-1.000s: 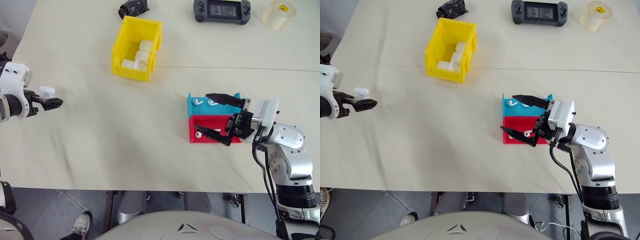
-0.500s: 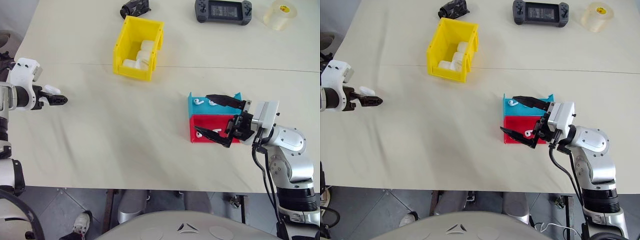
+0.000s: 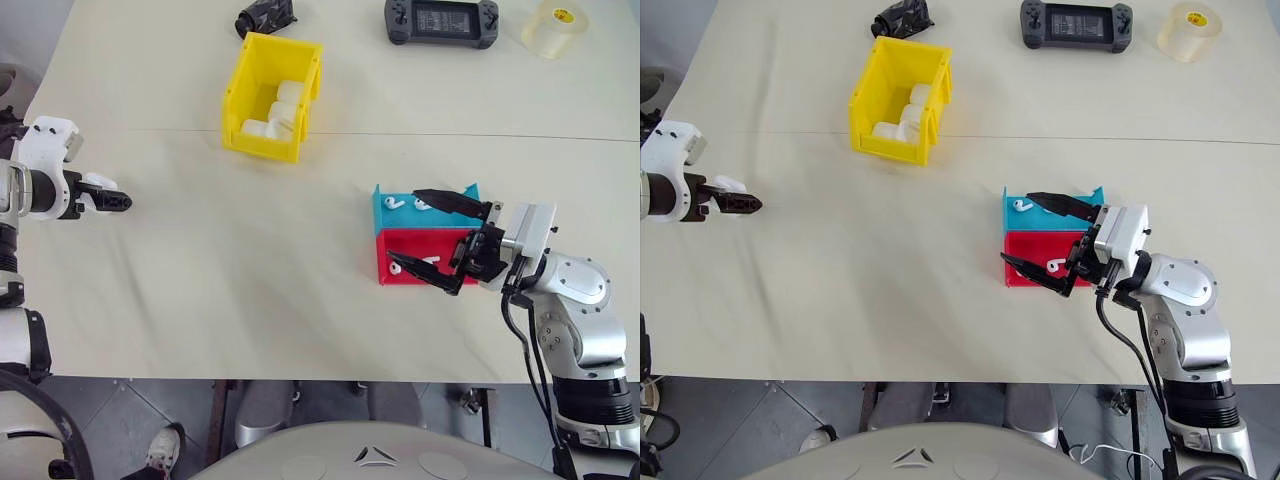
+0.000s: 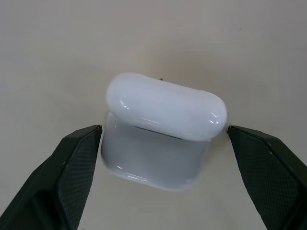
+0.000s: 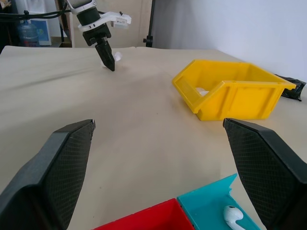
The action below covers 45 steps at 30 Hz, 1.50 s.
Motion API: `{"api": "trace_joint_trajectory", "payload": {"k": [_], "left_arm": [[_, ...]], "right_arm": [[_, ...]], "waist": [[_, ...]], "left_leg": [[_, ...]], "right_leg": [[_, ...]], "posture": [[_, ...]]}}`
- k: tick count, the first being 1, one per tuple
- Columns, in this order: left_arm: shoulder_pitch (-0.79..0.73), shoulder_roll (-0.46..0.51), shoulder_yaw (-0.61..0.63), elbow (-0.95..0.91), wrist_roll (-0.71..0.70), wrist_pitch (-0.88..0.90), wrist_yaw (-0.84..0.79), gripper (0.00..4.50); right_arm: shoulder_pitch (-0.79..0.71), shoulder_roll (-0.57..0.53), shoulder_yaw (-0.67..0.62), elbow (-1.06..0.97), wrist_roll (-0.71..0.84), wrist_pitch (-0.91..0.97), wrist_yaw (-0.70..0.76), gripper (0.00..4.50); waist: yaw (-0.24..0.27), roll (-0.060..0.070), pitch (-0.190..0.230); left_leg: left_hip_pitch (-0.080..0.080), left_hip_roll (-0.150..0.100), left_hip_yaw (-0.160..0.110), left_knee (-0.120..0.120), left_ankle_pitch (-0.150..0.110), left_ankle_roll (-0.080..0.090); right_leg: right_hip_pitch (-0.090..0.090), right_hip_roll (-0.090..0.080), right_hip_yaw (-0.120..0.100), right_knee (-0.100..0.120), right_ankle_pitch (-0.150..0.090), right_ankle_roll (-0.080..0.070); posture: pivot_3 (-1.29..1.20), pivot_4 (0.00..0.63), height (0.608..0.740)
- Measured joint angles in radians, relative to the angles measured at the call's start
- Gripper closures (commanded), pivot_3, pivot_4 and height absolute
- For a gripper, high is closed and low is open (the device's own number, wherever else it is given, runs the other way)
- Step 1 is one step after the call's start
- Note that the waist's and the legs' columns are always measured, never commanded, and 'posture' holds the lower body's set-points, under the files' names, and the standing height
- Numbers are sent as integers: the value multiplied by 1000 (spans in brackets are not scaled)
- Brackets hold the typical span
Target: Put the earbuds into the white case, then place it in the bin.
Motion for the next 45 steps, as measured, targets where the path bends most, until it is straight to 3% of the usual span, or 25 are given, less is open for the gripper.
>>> {"api": "trace_joint_trajectory", "payload": {"k": [8, 19, 22, 25, 29, 32, 36, 45], "left_arm": [[42, 40, -39, -19, 27, -126, -129, 27], [14, 21, -34, 44, 57, -152, -139, 27], [13, 18, -31, 45, 57, -134, -138, 625], [12, 17, -31, 41, 57, -120, -138, 1548], [22, 17, -17, 35, 60, -106, -133, 1692], [55, 15, 31, 19, 48, -120, -125, 1692], [190, -35, 194, -85, -32, -254, -114, 1692], [459, -328, 527, -452, -379, -762, -302, 1692]], "right_arm": [[-2, 8, 2, 0, -4, 0, -5, 0], [0, 19, 2, 0, -19, -10, -16, 0], [2, 19, 2, 0, -22, -15, -18, 0], [7, 19, 2, 0, -22, -16, -18, 0], [12, 19, 2, 0, -22, -17, -18, 0], [11, 18, 2, 0, -22, -17, -16, 0], [10, 10, -1, 3, -22, -17, -11, 0], [24, -26, -18, 1, -20, -15, -4, 0]], "waist": [[-7, 0, 0], [-8, 0, 0], [-8, 0, 0], [-8, 1, -1], [-10, 2, -1], [-11, 2, -1], [-10, 1, -1], [-1, -1, -1]], "left_leg": [[0, 0, 0, 0, 0, 0], [1, 0, 1, 1, 0, 0], [1, 0, 1, 1, 0, 0], [1, 1, 1, 1, 0, 0], [1, 1, 1, 1, 0, 0], [1, 1, 2, 1, 0, 0], [0, 2, 0, 1, 0, 0], [-1, 1, -2, 3, 0, 0]], "right_leg": [[0, 0, 1, 0, 0, 0], [0, 0, 1, 1, 0, 0], [0, 0, 1, 1, 0, 0], [0, 0, 2, 1, 0, 0], [0, 0, 3, 1, 0, 0], [0, -1, 4, 1, 0, 0], [0, -4, 7, 0, 0, 0], [1, -5, 5, -1, 0, 0]], "posture": [[0, 150, 740], [0, 150, 740], [0, 150, 740], [0, 150, 740], [0, 150, 740], [0, 150, 740], [0, 150, 740], [0, 150, 740]]}}
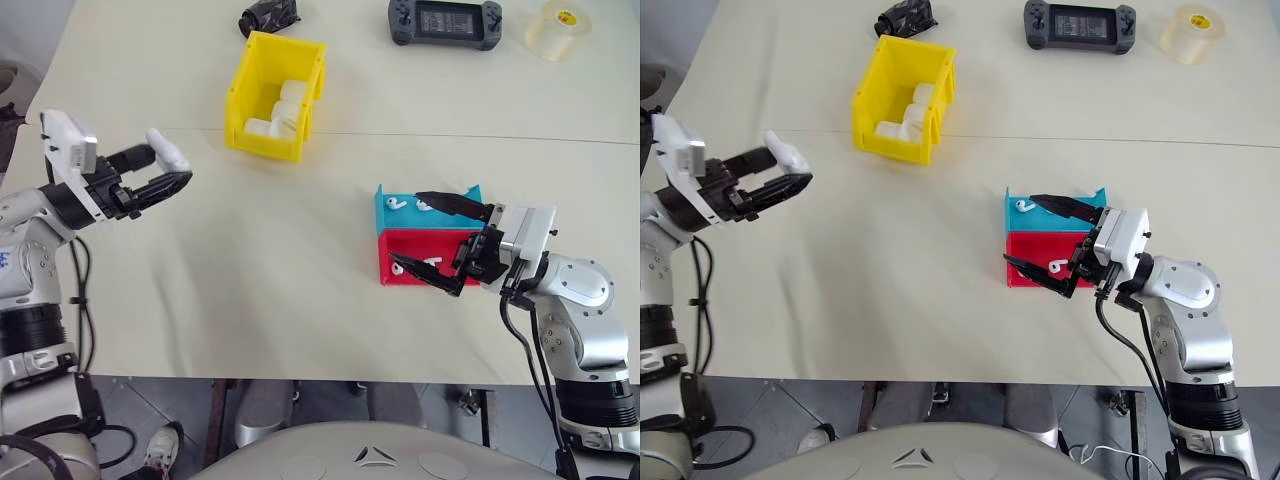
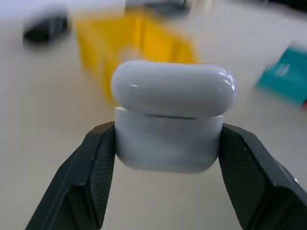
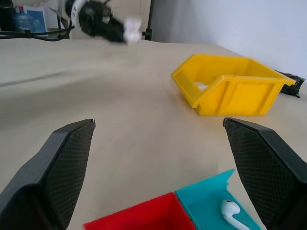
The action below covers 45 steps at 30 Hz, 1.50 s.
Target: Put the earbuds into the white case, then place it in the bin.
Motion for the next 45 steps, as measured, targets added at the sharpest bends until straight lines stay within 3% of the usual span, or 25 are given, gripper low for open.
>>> {"api": "trace_joint_trajectory", "payload": {"k": [11, 18, 23, 30, 45], "left_arm": [[142, -127, -170, -133, -3, -369, -191, 1692], [275, -260, -337, -229, -15, -395, -201, 1692], [230, -362, -414, -226, -10, -426, -167, 1692], [124, -441, -479, -211, -4, -441, -147, 1692], [-13, -457, -625, -173, 73, -340, -95, 1692]], "right_arm": [[109, -87, -139, 1, 10, -6, 10, 0], [323, -145, -311, -43, 11, -27, 49, 0], [466, -153, -484, -73, 30, -32, 81, 0], [563, -153, -617, -57, 31, -48, 127, 0], [675, -173, -648, -104, 3, 32, 111, 0]], "waist": [[13, 0, -1], [18, 0, -1], [19, 1, -1], [20, 3, -2], [19, 4, -3]], "left_leg": [[2, 0, 4, 0, -1, 2], [3, 1, 3, 0, -1, 3], [7, 1, 2, 0, -1, 3], [11, 1, 2, -2, -1, 3], [12, 2, 2, -2, -2, 3]], "right_leg": [[1, 2, -2, -1, 0, 0], [5, 2, 2, -5, 1, 1], [12, 3, 1, -8, 1, 2], [16, 4, 0, -15, 1, 2], [17, 2, 2, -17, 1, 2]], "posture": [[0, 150, 740], [0, 150, 740], [0, 150, 740], [0, 150, 740], [0, 150, 740]]}}
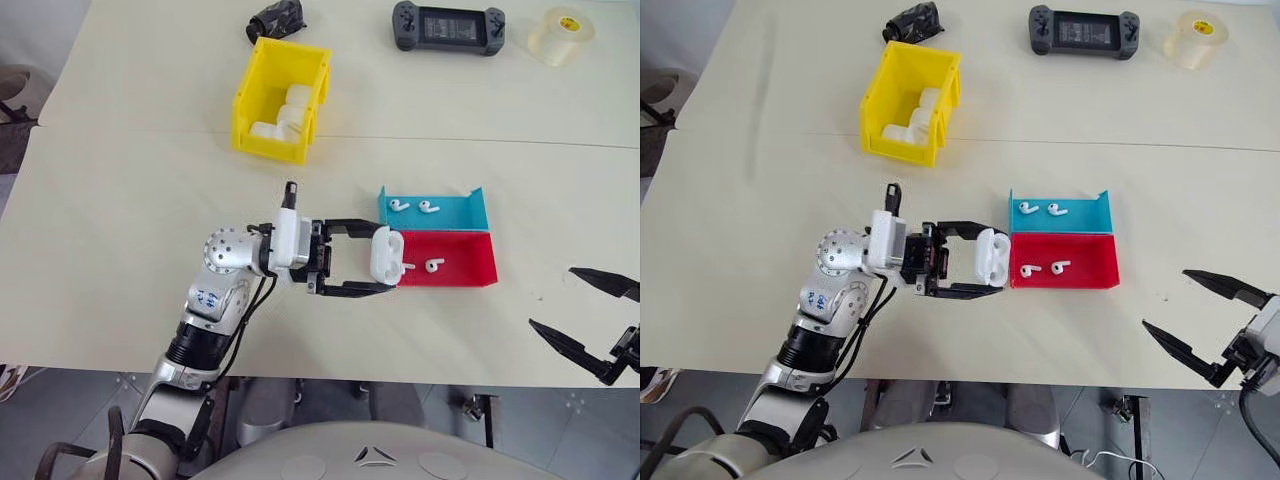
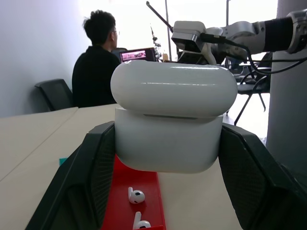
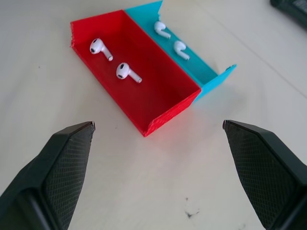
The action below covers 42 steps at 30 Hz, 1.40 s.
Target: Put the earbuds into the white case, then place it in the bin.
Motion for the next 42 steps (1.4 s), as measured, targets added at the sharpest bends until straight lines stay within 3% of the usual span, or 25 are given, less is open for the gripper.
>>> {"api": "trace_joint_trajectory", "payload": {"k": [5, 8, 11, 16, 24, 30, 42], "left_arm": [[-20, 10, 1, -3, 2, 1, -1, 1692], [-16, 23, -9, -6, -5, 2, -32, 1692], [-12, 21, -10, -5, -7, -2, -36, 1692], [-29, 15, 1, 40, -7, -22, -36, 1692], [-40, 20, 17, 70, -7, -32, -32, 1692], [-38, 19, 17, 68, -7, -32, -30, 1692], [-33, 16, 11, 32, -8, -19, -17, 1692]], "right_arm": [[-97, -141, 75, -85, -29, 152, -51, 0], [-215, -241, 197, -126, -38, 277, -95, 0], [-286, -272, 273, -150, -43, 349, -111, 0], [-600, -390, 579, -153, -87, 510, -123, 0], [-933, -438, 911, -61, -280, 495, 2, 0], [-1029, -432, 1024, -29, -354, 469, 97, 0], [-1061, -398, 1073, 29, -477, 373, 147, 0]], "waist": [[-4, 0, 0], [-2, 1, 0], [11, 1, 0], [1, 1, 0], [0, 1, 0], [-1, 1, 0], [-2, 1, 0]], "left_leg": [[1, 2, 0, 0, 0, -1], [0, 2, 0, 1, 0, -1], [-2, 1, -4, 1, 0, -1], [-8, 0, -8, 4, 1, -1], [-11, -2, -10, 3, 1, -1], [-11, -1, -10, 3, 1, -1], [-10, -1, -9, 3, 1, -1]], "right_leg": [[0, 1, 0, 0, 0, 0], [0, 0, 0, 0, 0, 0], [0, 0, -4, -1, 0, 0], [-3, -1, -7, -3, 0, 0], [-4, 0, -10, -4, 0, 0], [-4, 0, -10, -3, 0, 0], [-4, 0, -10, -3, 0, 0]], "posture": [[0, 150, 740], [0, 150, 740], [0, 150, 740], [0, 150, 740], [0, 150, 740], [0, 150, 740], [0, 150, 740]]}}
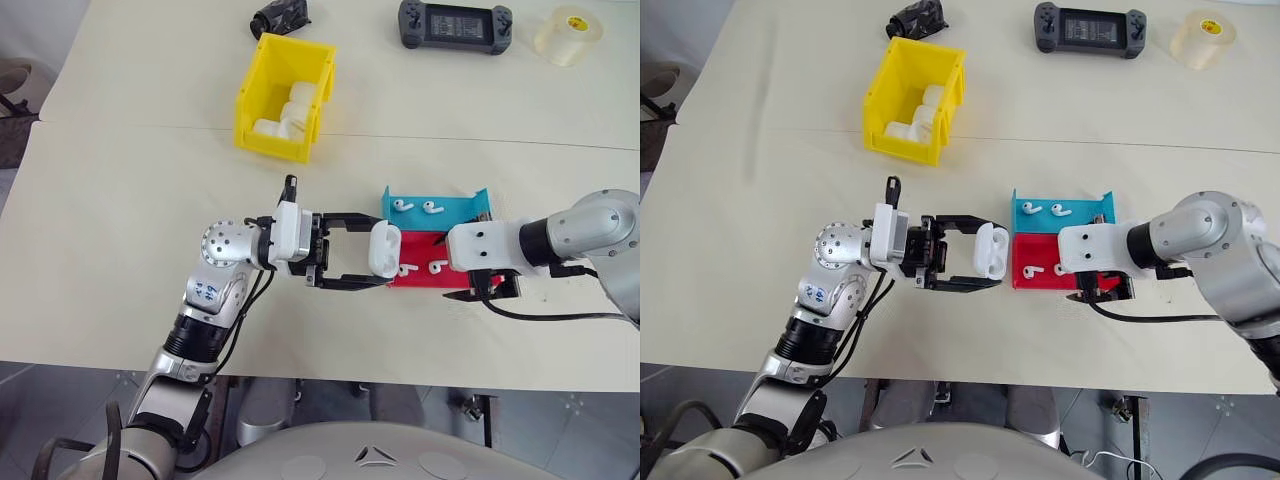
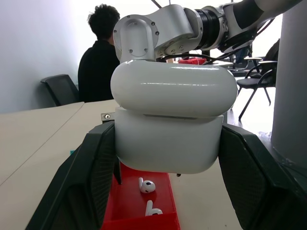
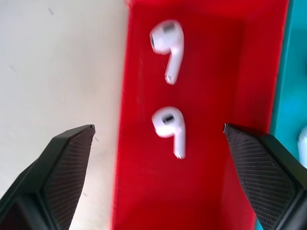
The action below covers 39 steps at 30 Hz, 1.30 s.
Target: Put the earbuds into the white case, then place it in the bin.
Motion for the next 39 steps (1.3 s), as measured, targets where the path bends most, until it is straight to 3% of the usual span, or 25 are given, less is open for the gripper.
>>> {"api": "trace_joint_trajectory", "payload": {"k": [1, 6, 28, 33, 39], "left_arm": [[0, -1, 0, 0, 0, 1, 1, 1692], [0, -4, -2, 0, 0, 4, 5, 1692], [-1, -16, -10, -3, 0, 9, 10, 1692], [-1, -15, -10, -5, 0, 10, 12, 1692], [-1, -8, -10, -5, 0, 12, 11, 1692]], "right_arm": [[-3, 3, 1, 5, -8, -9, 7, 0], [-15, 32, 23, 26, -38, -36, 30, 1593], [-49, 99, 34, 82, -141, -150, 75, 1593], [-47, 106, 34, 81, -153, -163, 85, 2718], [-45, 113, 32, 81, -161, -166, 85, 2718]], "waist": [[0, 0, 0], [0, 0, 0], [-1, 0, 0], [-1, 0, 0], [-1, 0, 0]], "left_leg": [[0, 0, 0, 0, 0, 0], [0, 0, 0, 0, 0, 0], [1, 0, 0, 0, 0, 0], [1, 0, 0, 0, 0, 0], [1, 0, 0, 0, 0, -1]], "right_leg": [[0, 0, 0, 0, 0, 0], [0, 0, 0, 0, 0, 0], [0, 0, -1, 0, 0, 0], [1, 0, -1, 0, 0, 0], [1, 0, -1, 0, 0, 0]], "posture": [[0, 150, 740], [0, 150, 740], [0, 150, 740], [0, 150, 740], [0, 150, 740]]}}
